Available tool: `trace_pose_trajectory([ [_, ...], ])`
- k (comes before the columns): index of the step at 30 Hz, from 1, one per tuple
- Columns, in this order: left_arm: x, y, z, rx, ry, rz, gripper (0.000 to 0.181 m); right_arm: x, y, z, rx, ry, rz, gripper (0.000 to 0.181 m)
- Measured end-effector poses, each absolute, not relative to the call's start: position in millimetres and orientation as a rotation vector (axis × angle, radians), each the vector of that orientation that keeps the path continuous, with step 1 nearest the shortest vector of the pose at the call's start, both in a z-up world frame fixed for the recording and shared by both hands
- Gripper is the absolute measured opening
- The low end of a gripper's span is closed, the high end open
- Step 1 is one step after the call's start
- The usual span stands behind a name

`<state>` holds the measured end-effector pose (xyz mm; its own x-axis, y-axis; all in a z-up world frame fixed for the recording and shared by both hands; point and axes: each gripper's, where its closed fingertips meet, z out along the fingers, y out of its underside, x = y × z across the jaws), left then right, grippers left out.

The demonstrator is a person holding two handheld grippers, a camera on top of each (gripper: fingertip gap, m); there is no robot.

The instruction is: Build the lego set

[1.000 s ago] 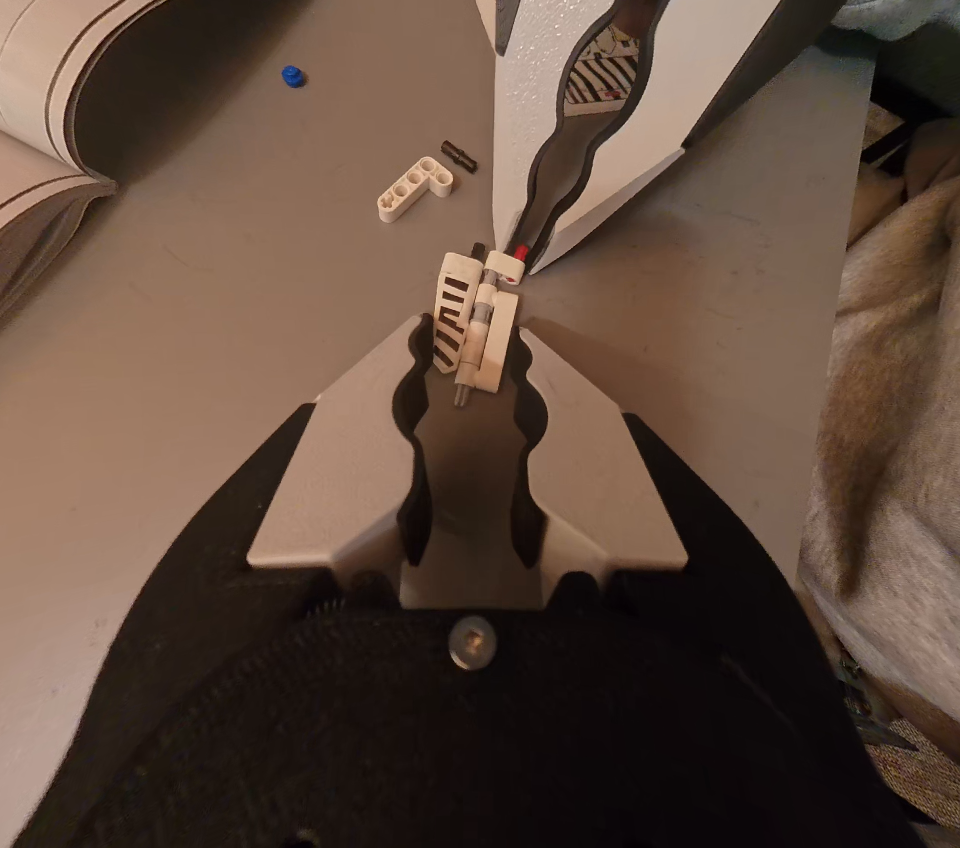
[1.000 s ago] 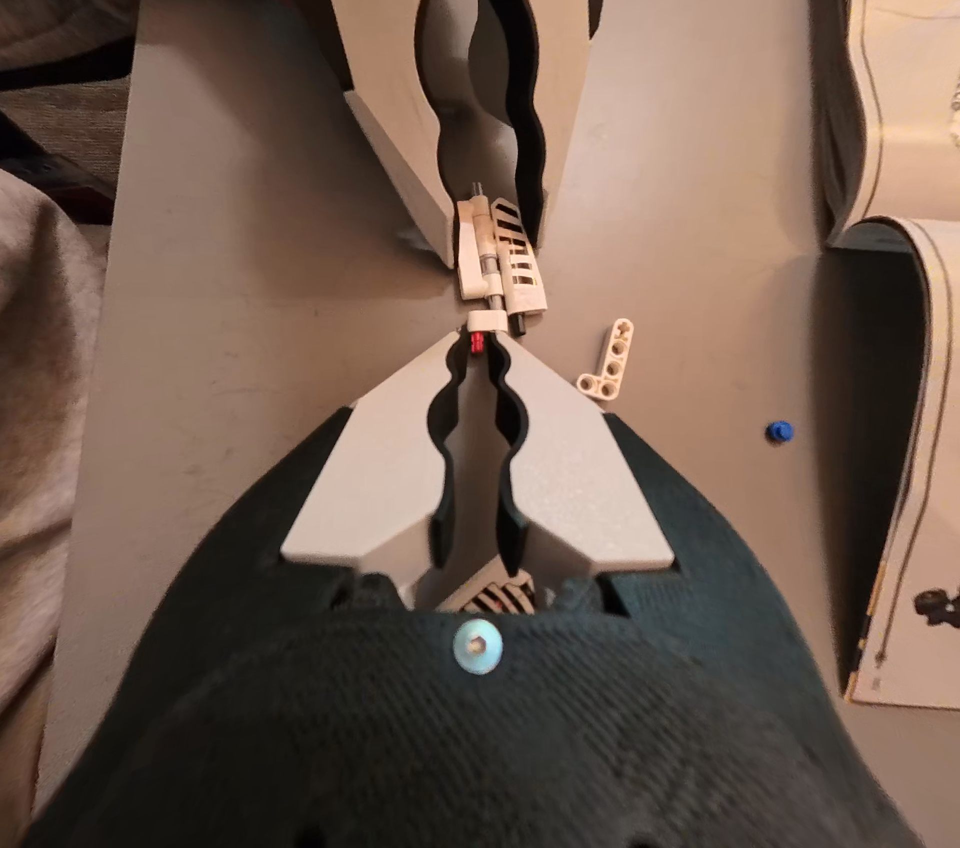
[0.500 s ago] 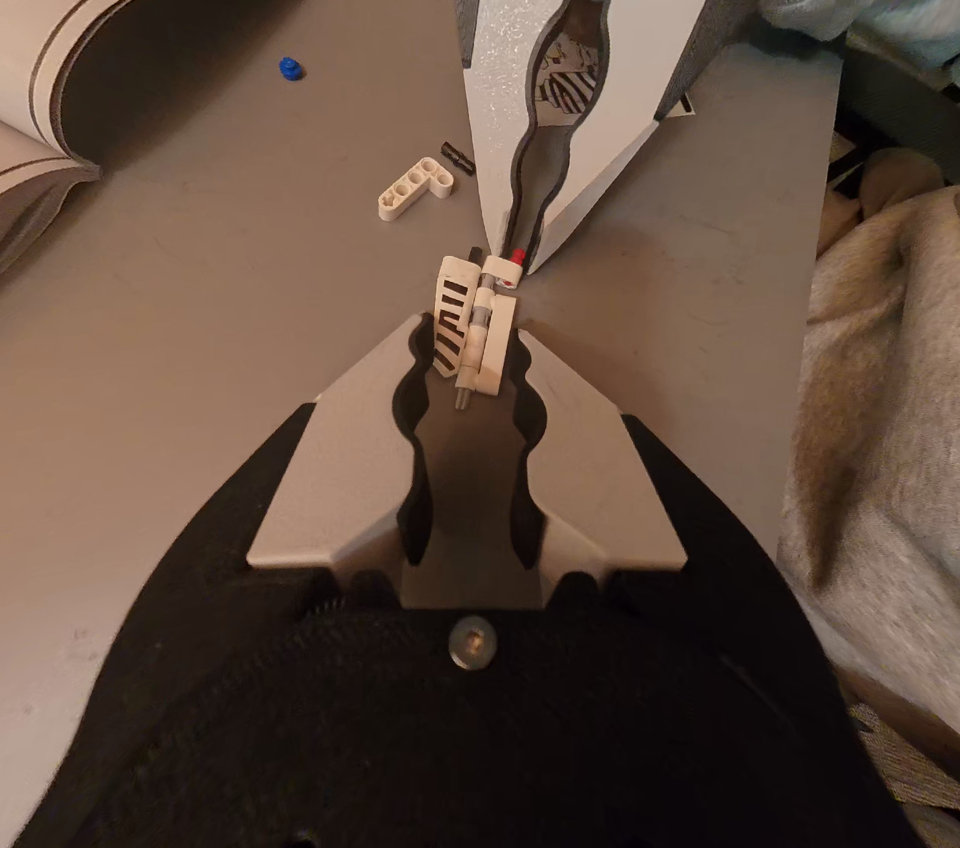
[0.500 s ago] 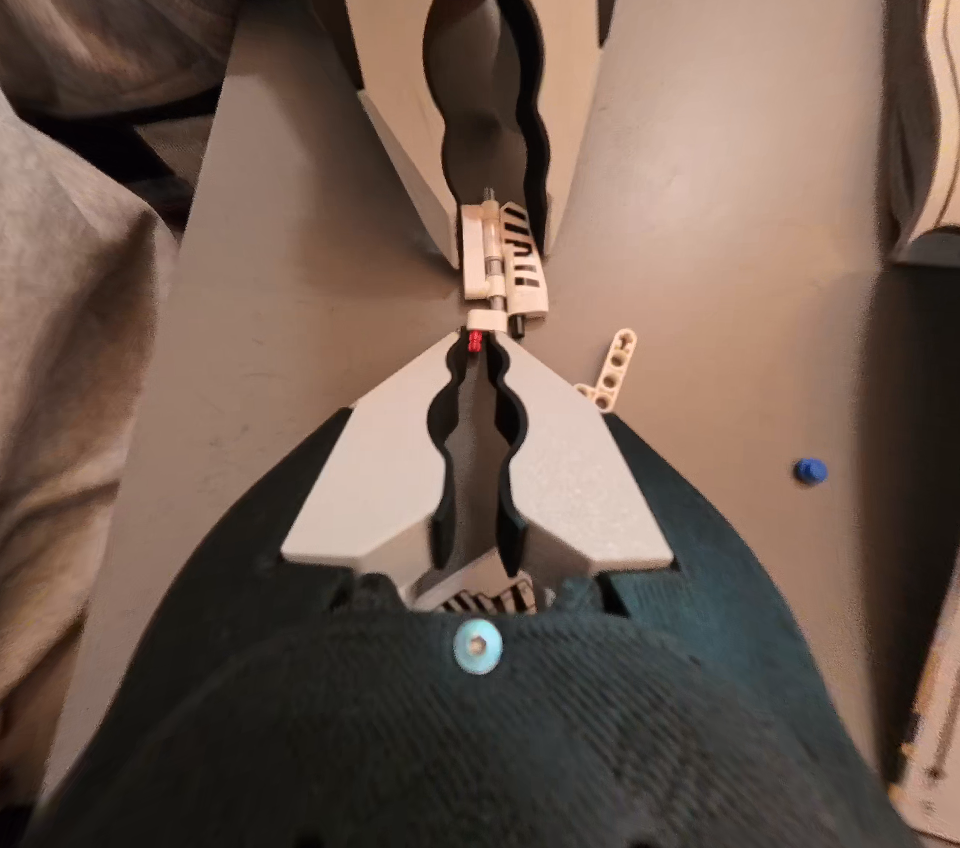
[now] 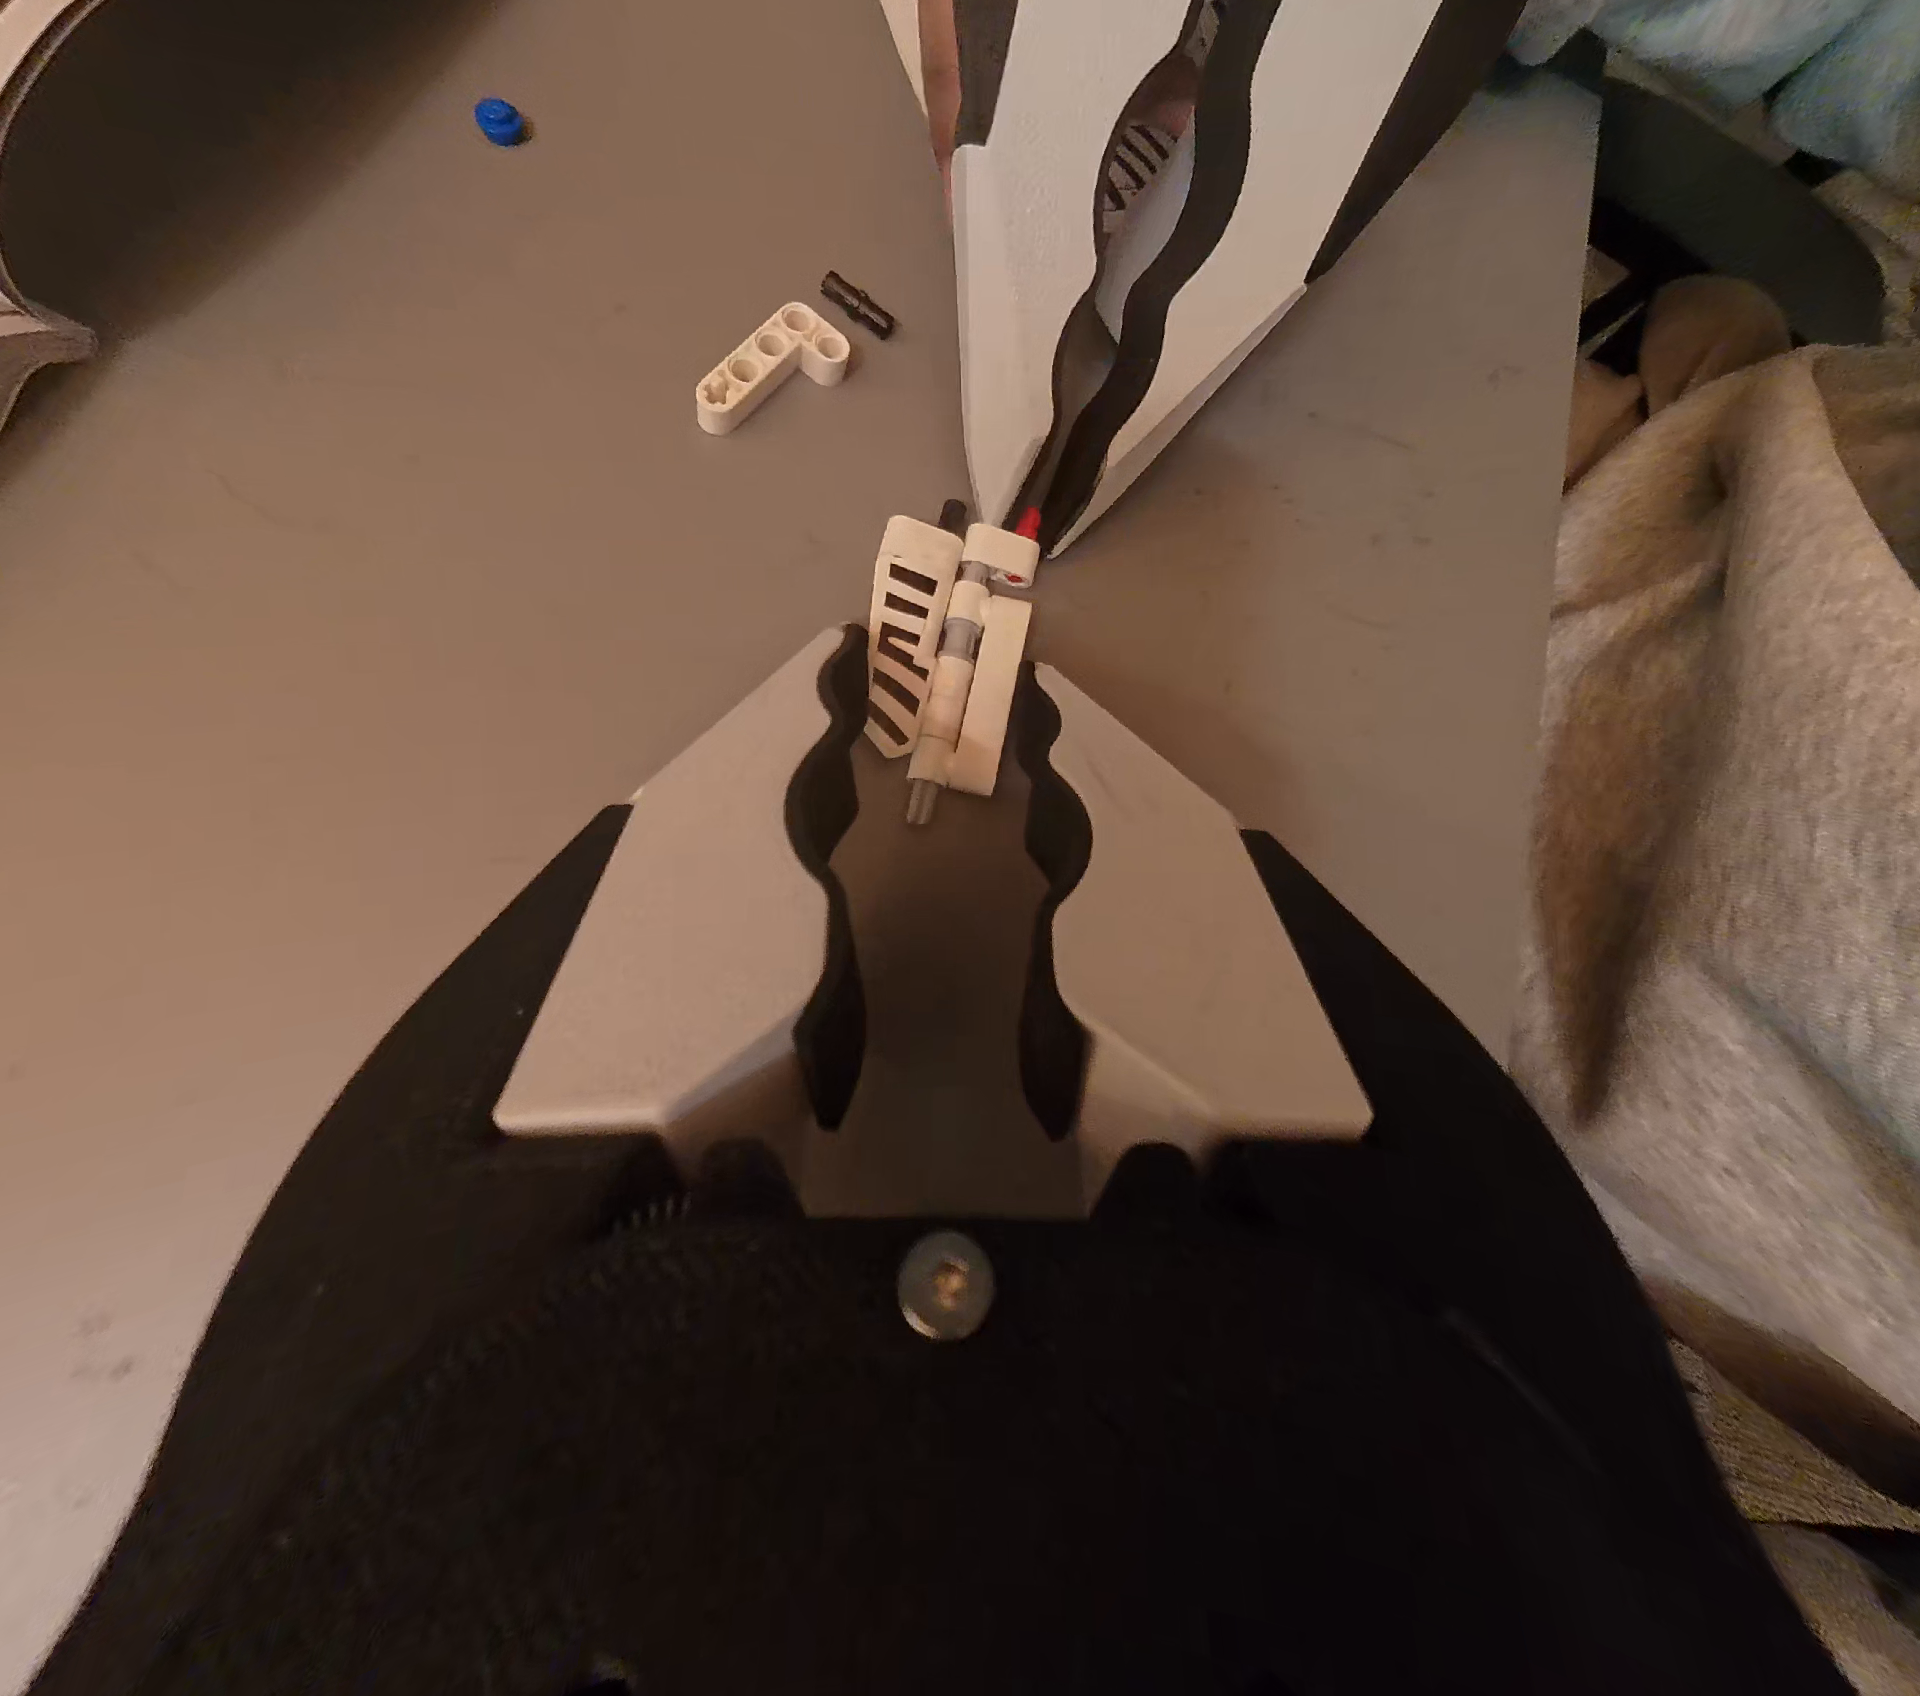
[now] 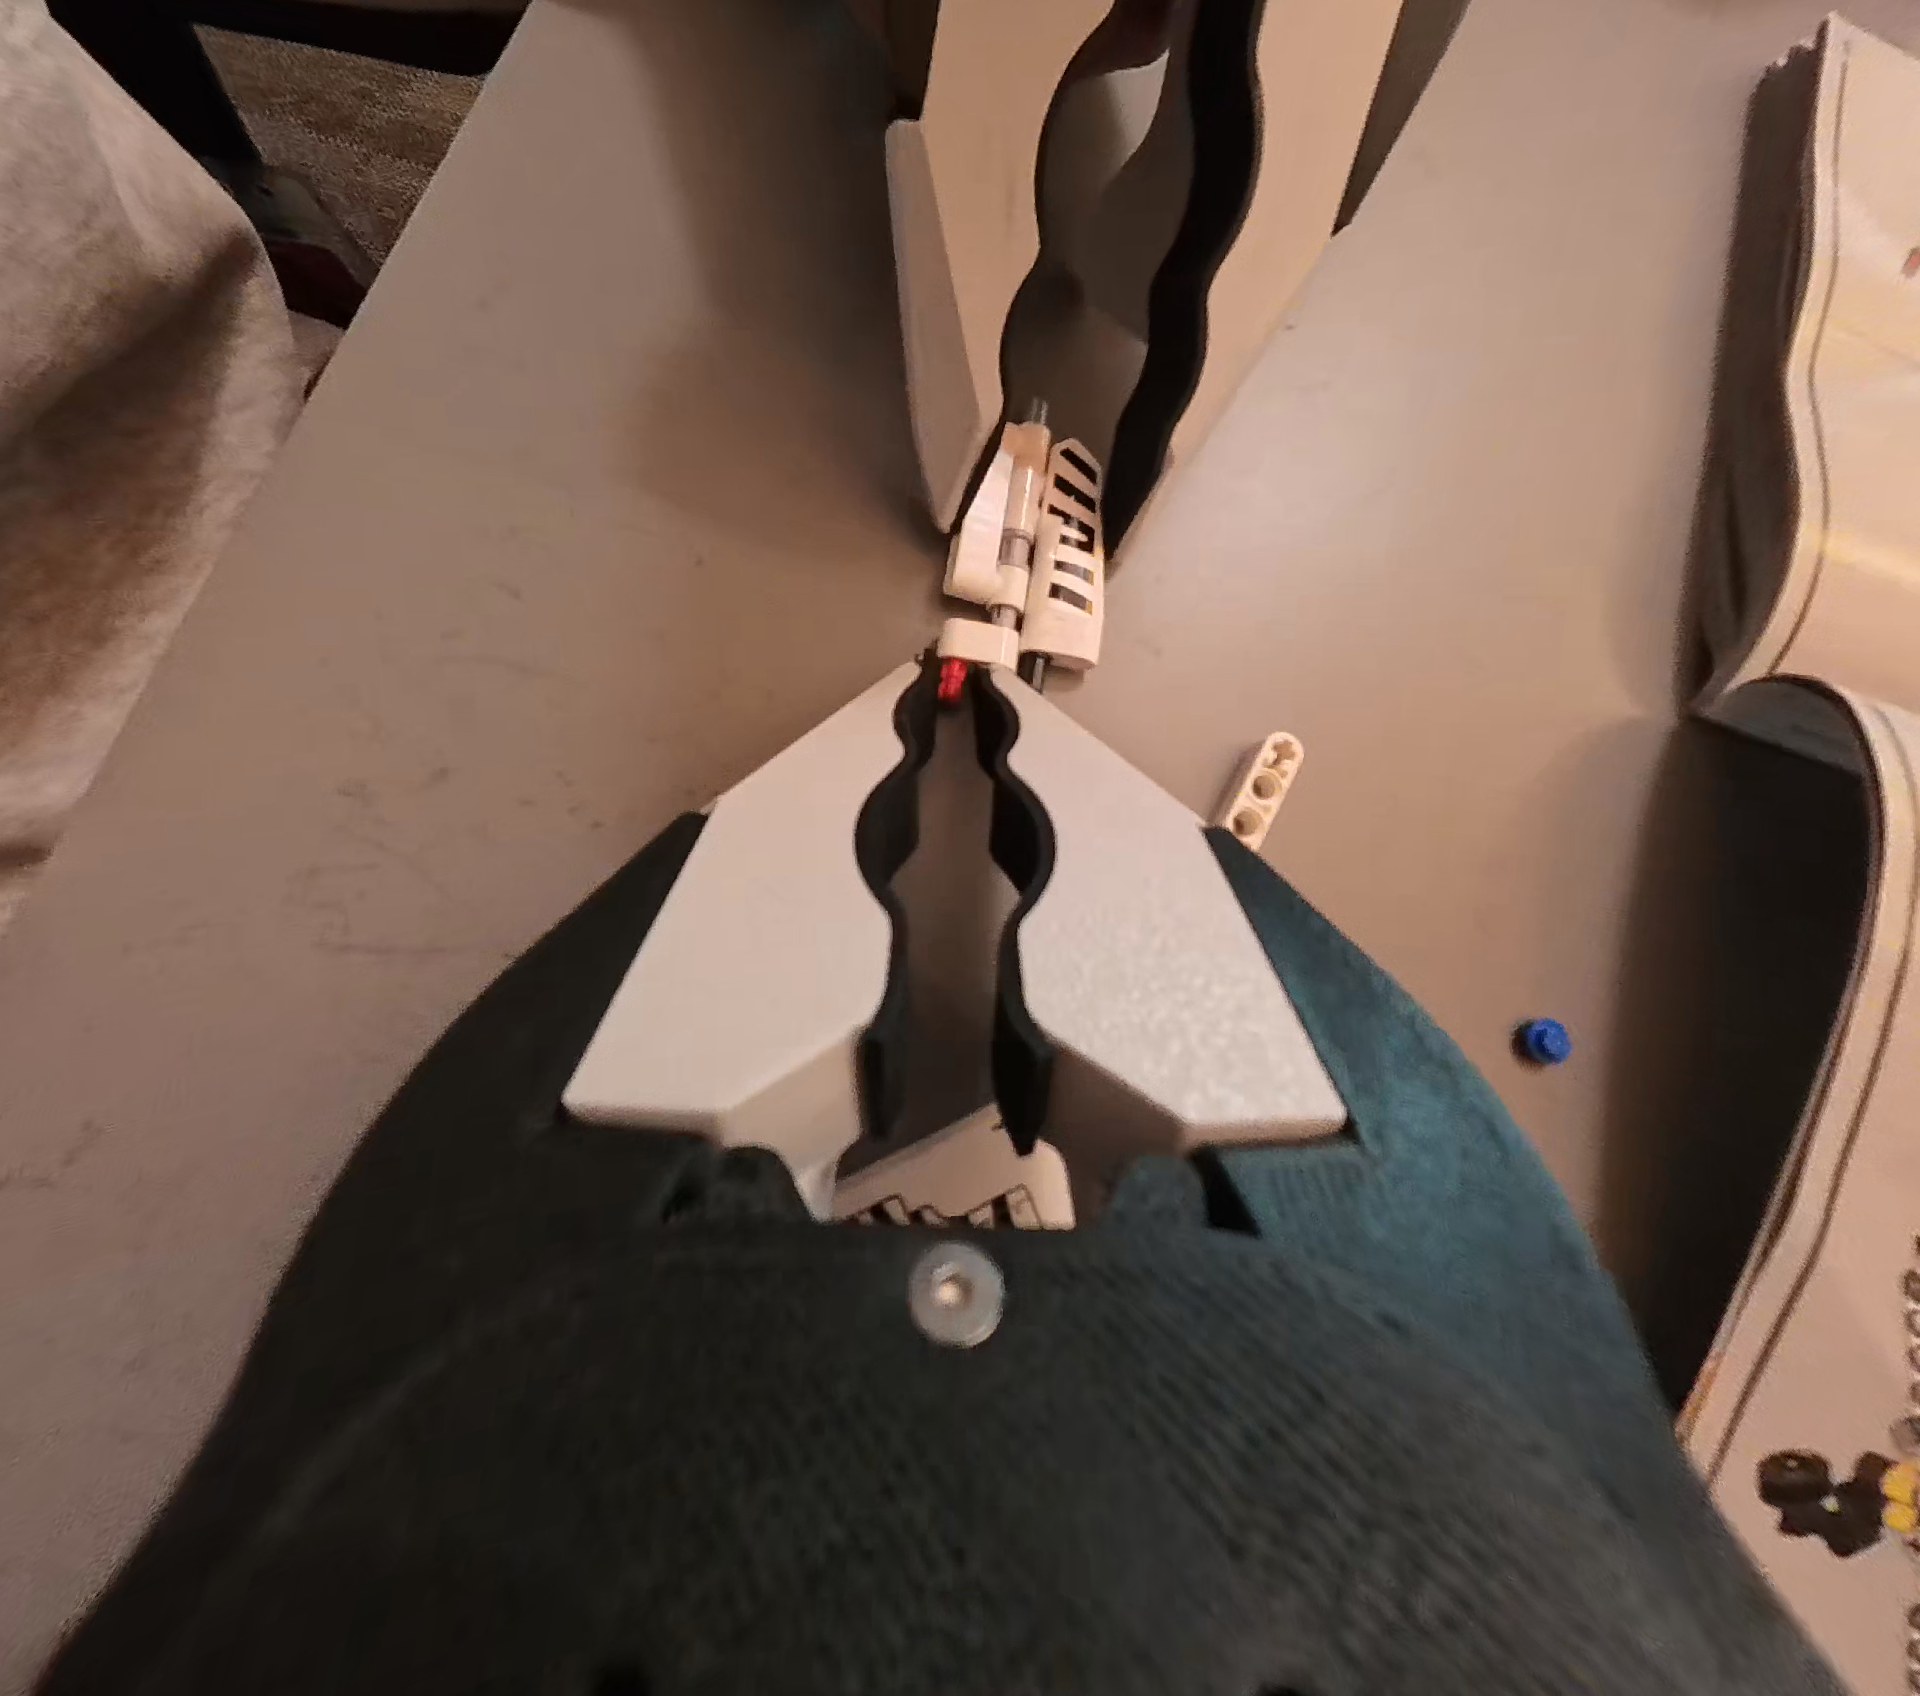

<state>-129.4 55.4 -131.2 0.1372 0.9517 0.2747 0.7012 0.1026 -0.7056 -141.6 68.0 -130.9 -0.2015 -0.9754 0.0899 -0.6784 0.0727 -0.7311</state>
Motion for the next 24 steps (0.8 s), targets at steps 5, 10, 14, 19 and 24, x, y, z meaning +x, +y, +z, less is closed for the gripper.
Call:
trace_pose_trajectory([
  [5,-129.5,55.3,-131.3,-1.666,-1.622,0.429,0.028,-140.1,67.4,-130.8,-1.562,1.929,-0.901,0.005],
  [10,-129.8,55.3,-131.6,-1.67,-1.624,0.435,0.028,-138.0,66.6,-130.7,-1.543,1.952,-0.884,0.005],
  [14,-129.8,55.2,-131.8,-1.677,-1.624,0.442,0.028,-137.9,66.8,-131.1,-1.591,1.979,-0.869,0.005],
  [19,-130.2,55.0,-132.4,-1.696,-1.627,0.466,0.029,-137.0,67.1,-131.5,-1.63,2.033,-0.843,0.005],
  [24,-131.3,55.0,-133.2,-1.722,-1.632,0.502,0.029,-135.7,67.4,-131.4,-1.626,2.058,-0.852,0.004],
])
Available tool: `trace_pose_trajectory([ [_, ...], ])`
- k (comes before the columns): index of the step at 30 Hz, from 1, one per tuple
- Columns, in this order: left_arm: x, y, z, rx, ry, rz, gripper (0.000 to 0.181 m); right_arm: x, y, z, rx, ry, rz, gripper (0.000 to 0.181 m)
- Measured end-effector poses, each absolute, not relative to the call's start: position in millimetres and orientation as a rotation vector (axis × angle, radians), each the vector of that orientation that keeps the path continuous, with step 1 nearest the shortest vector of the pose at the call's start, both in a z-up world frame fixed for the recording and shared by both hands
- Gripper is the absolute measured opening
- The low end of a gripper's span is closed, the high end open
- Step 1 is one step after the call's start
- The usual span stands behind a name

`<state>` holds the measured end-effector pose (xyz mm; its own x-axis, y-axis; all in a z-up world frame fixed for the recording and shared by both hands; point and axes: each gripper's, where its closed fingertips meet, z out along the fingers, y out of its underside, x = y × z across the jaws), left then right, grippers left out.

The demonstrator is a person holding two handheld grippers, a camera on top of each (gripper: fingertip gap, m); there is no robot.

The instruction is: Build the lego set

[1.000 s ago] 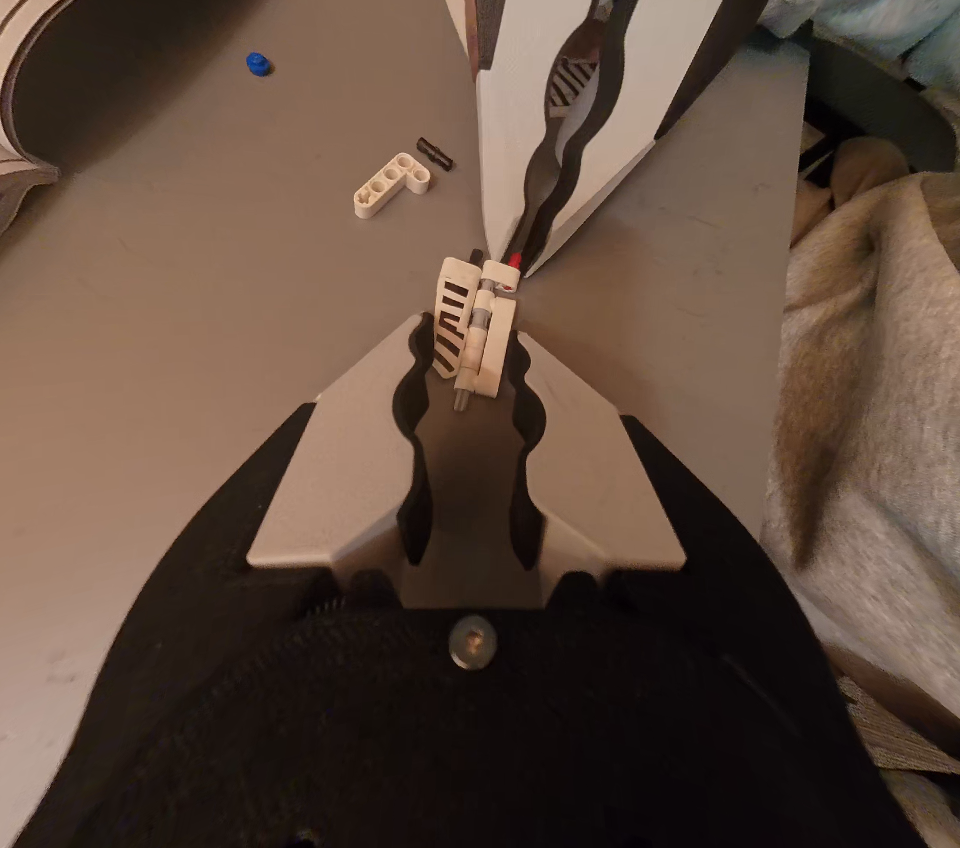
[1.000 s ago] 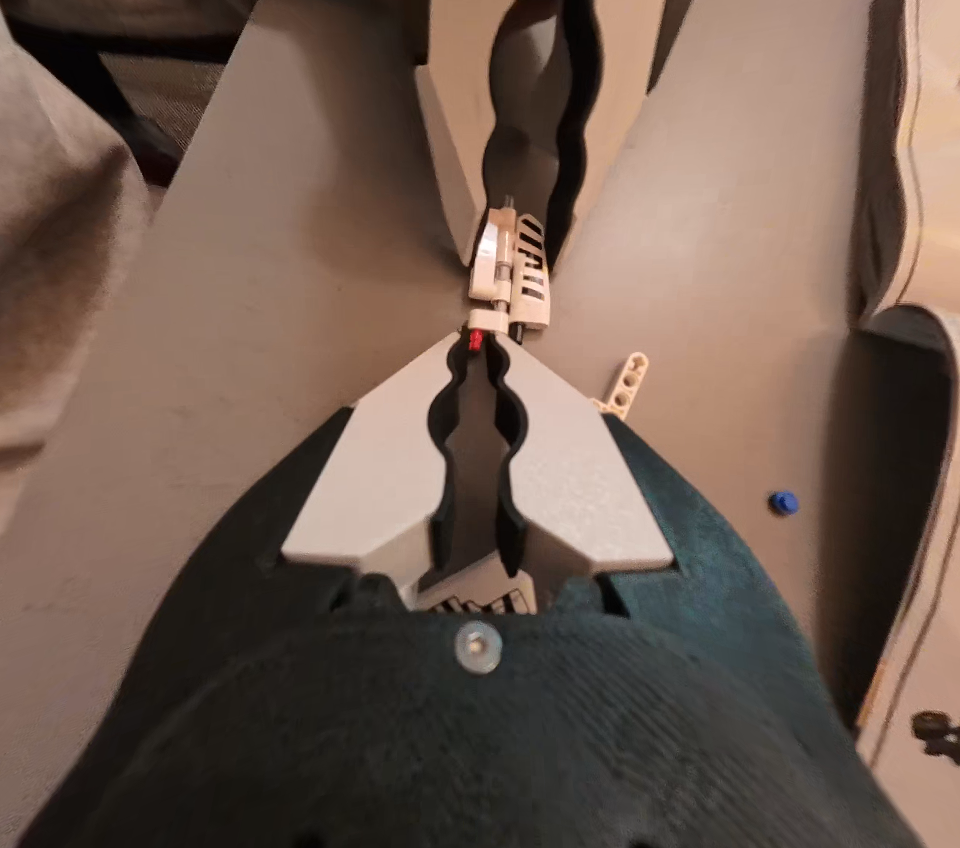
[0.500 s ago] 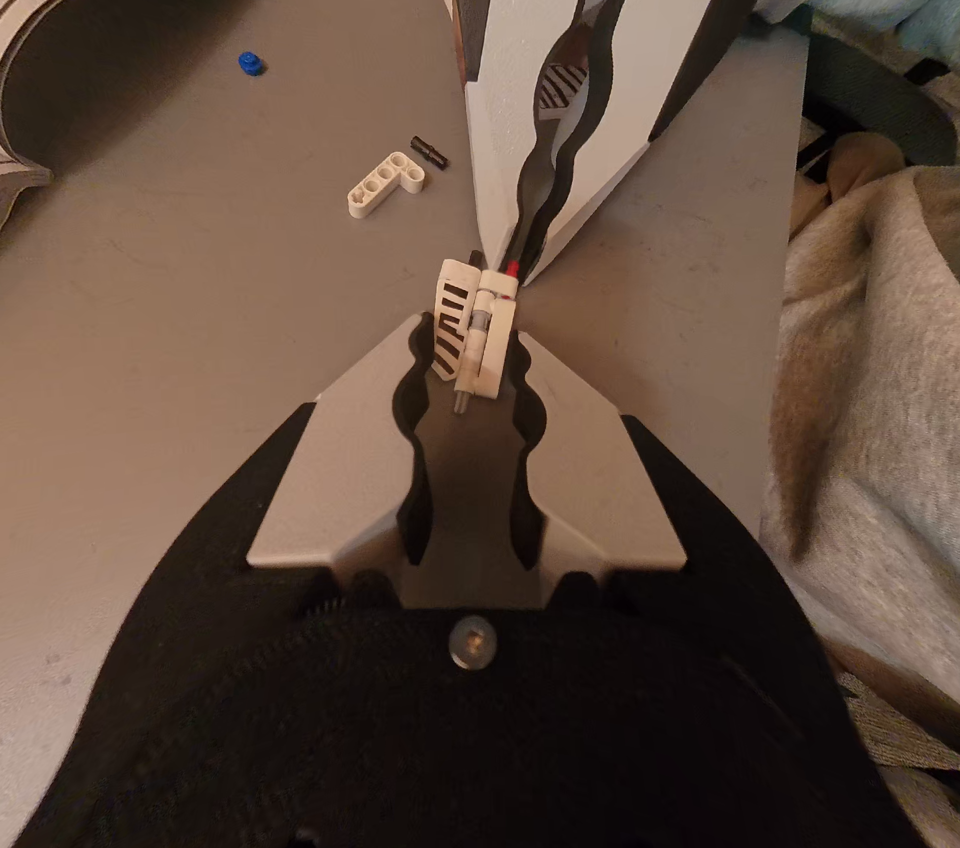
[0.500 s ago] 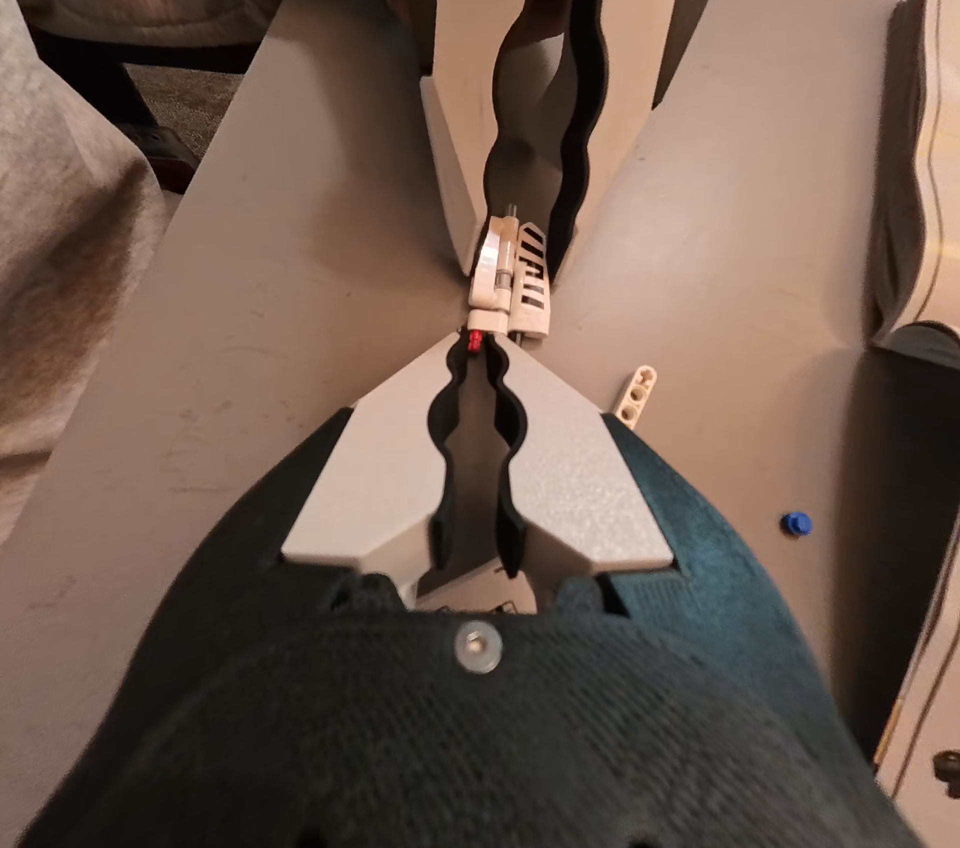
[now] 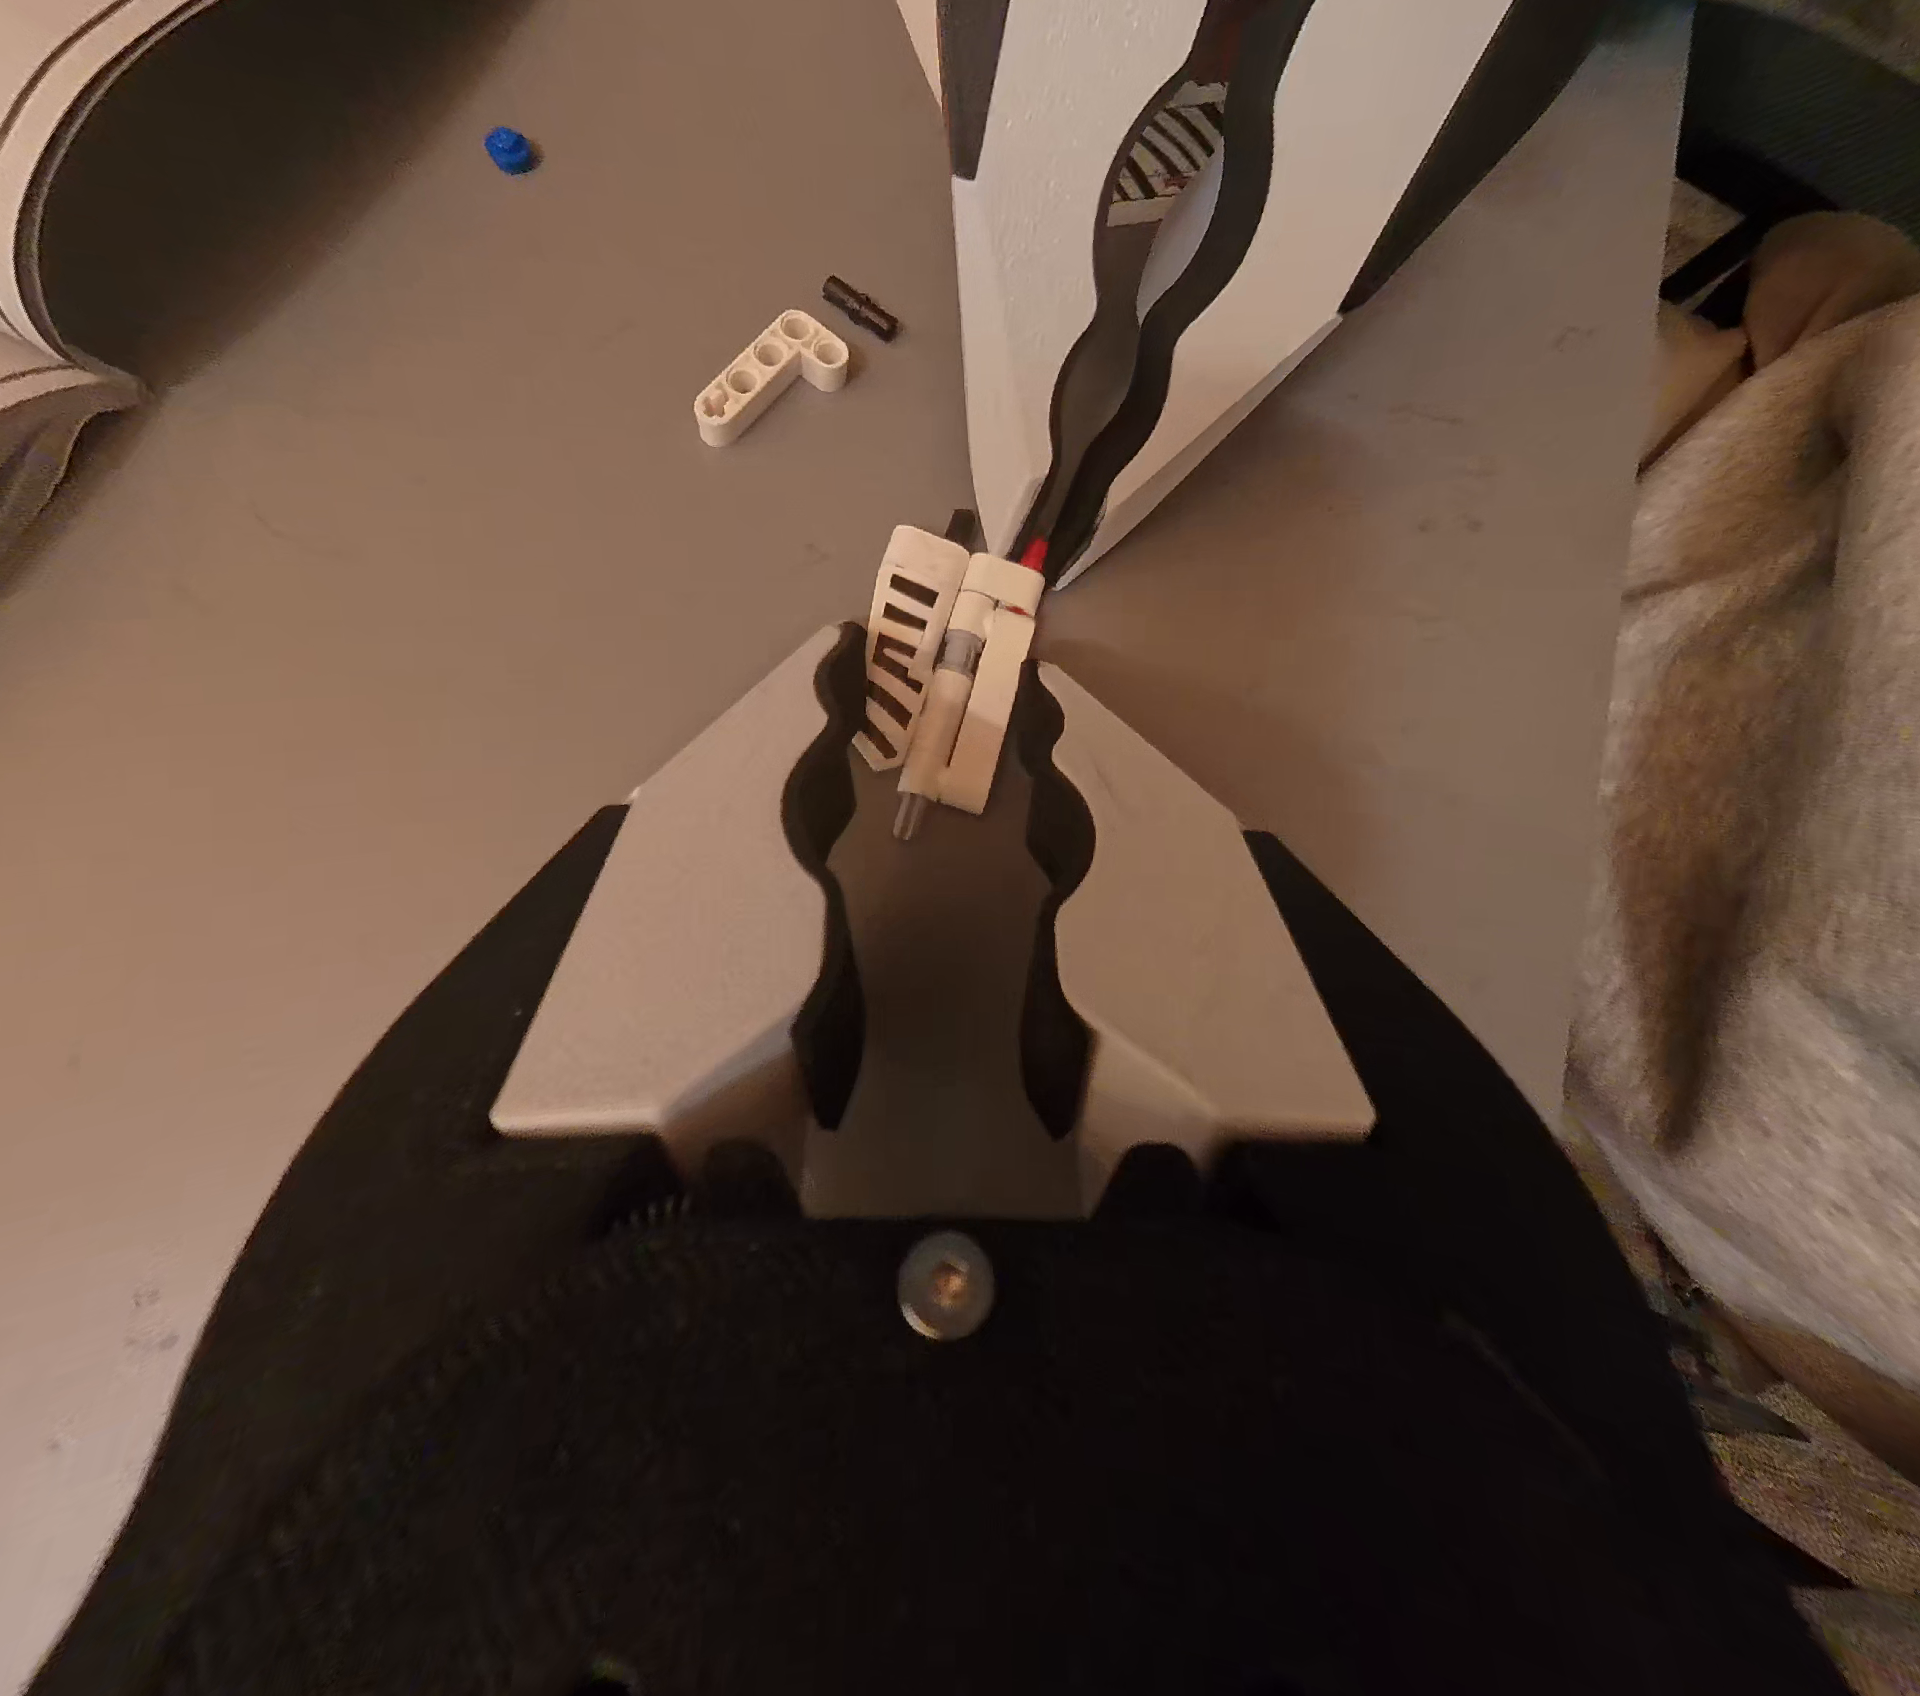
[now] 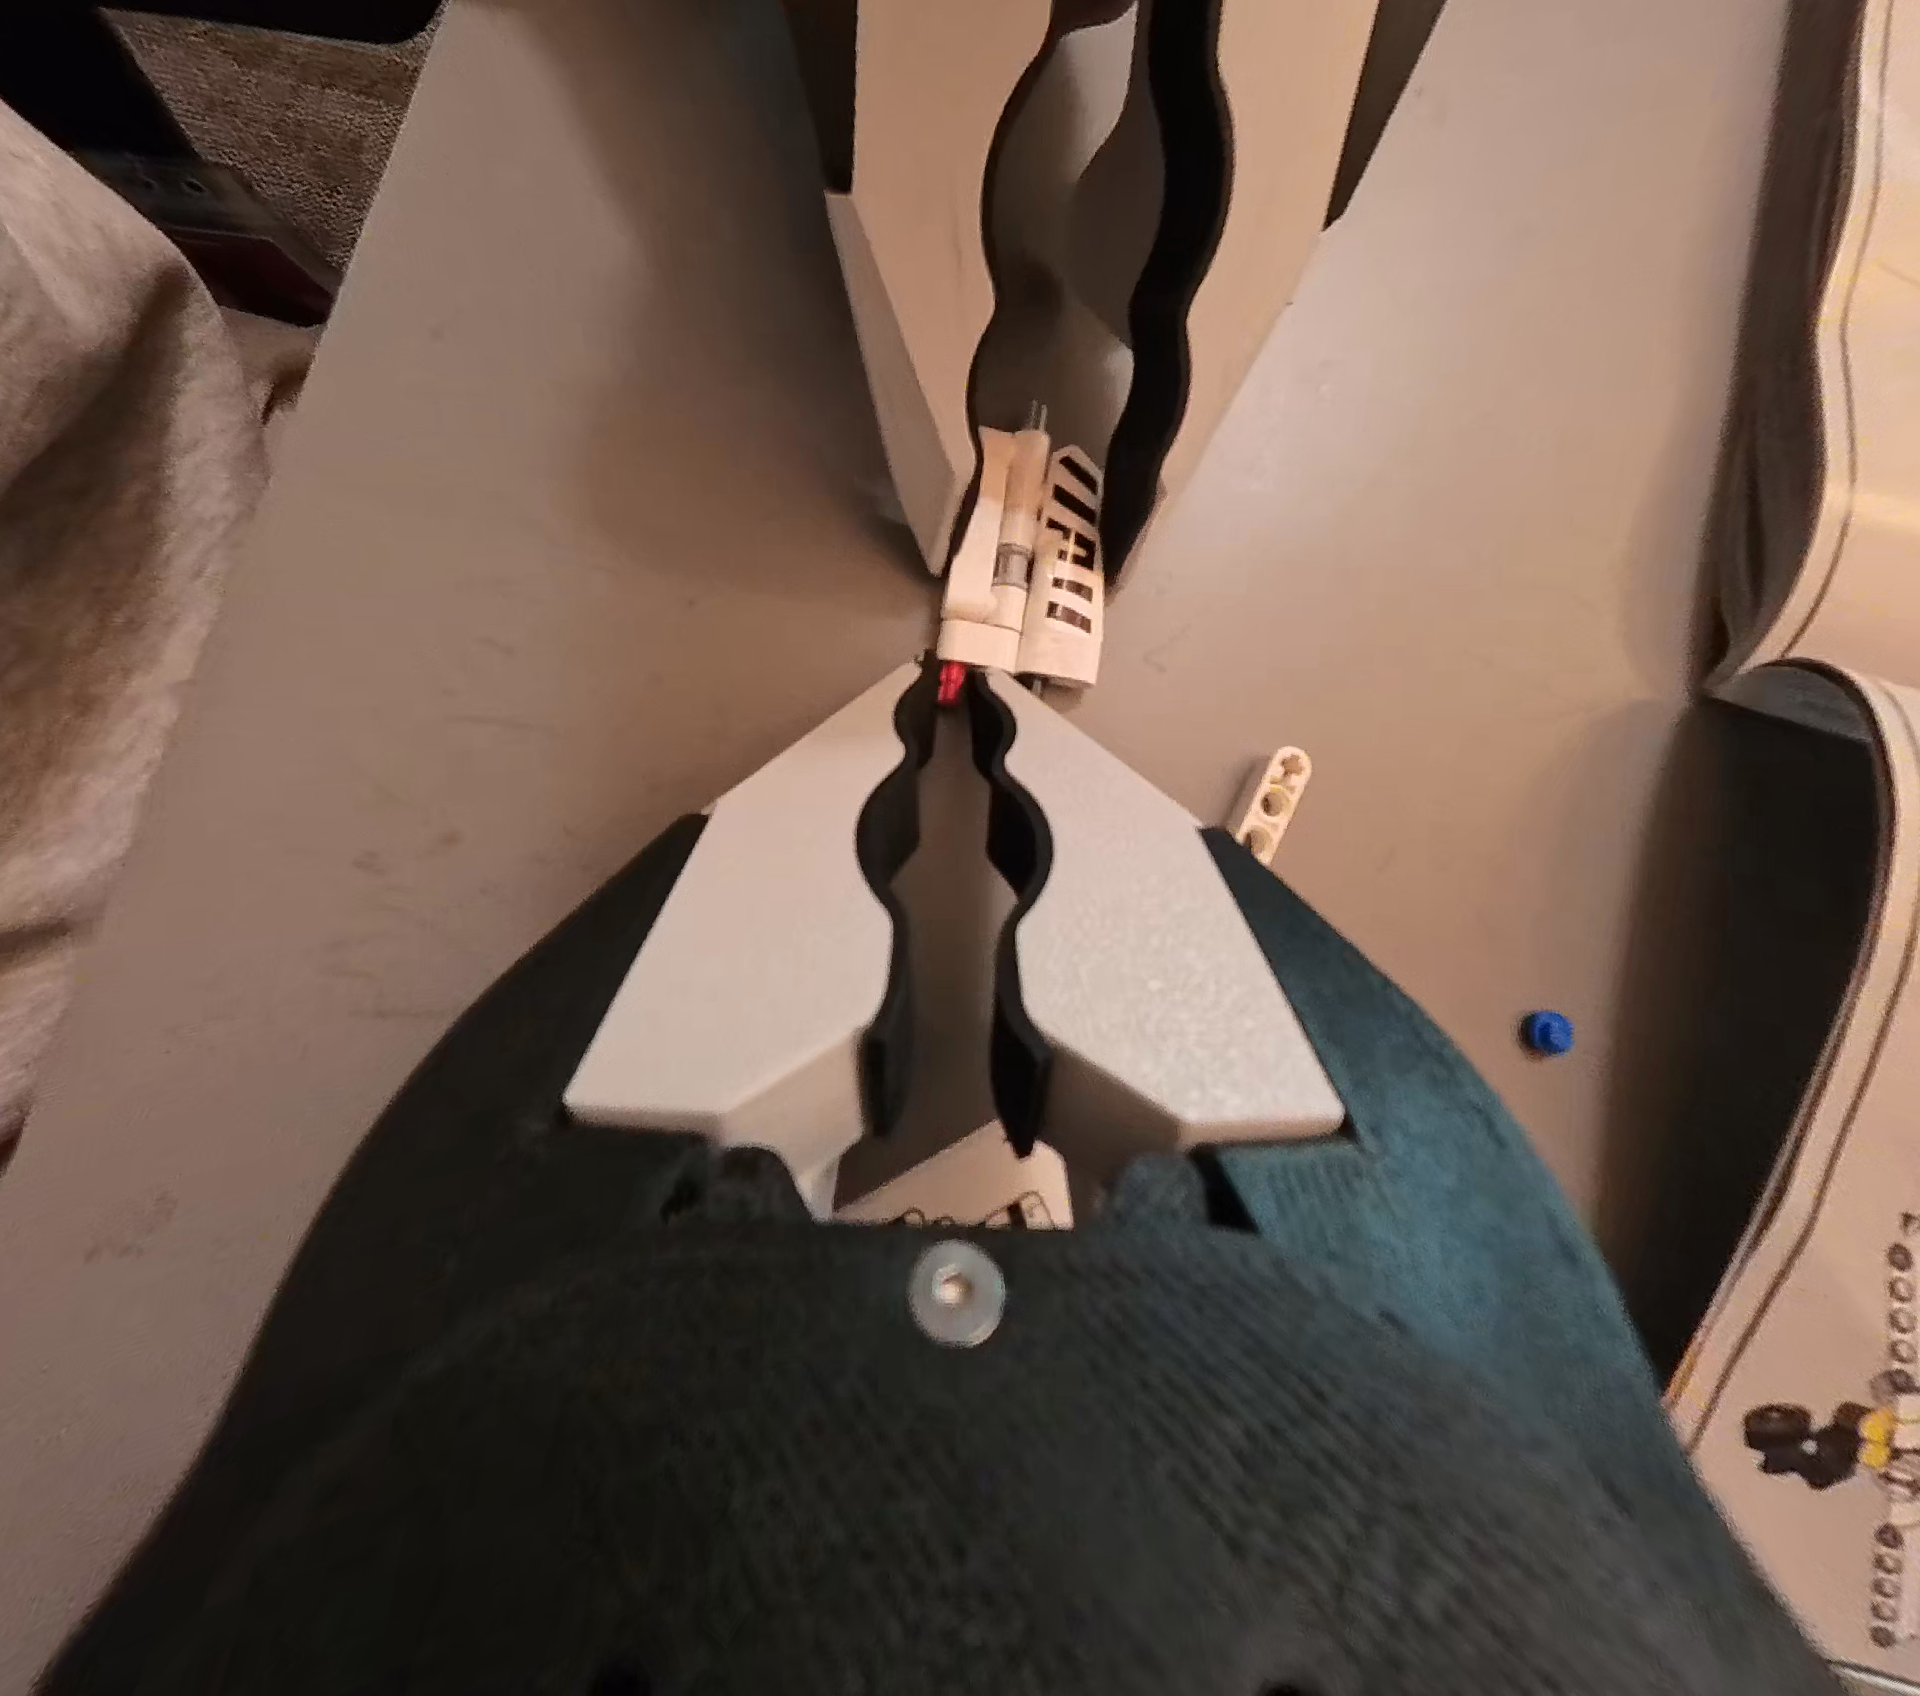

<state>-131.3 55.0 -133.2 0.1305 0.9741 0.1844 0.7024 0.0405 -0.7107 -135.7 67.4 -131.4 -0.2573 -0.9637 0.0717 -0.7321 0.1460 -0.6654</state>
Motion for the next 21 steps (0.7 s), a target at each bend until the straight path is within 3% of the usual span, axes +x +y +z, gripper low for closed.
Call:
trace_pose_trajectory([
  [11,-131.9,54.9,-132.8,-1.717,-1.633,0.503,0.03,-136.8,66.4,-131.4,-1.628,2.141,-0.901,0.005],
  [15,-131.8,55.0,-132.9,-1.718,-1.633,0.505,0.03,-147.9,70.2,-127.0,-1.598,2.225,-0.987,0.028],
  [21,-131.8,55.2,-132.4,-1.704,-1.632,0.488,0.029,-178.1,77.0,-115.9,-1.276,2.407,-1.2,0.033],
])
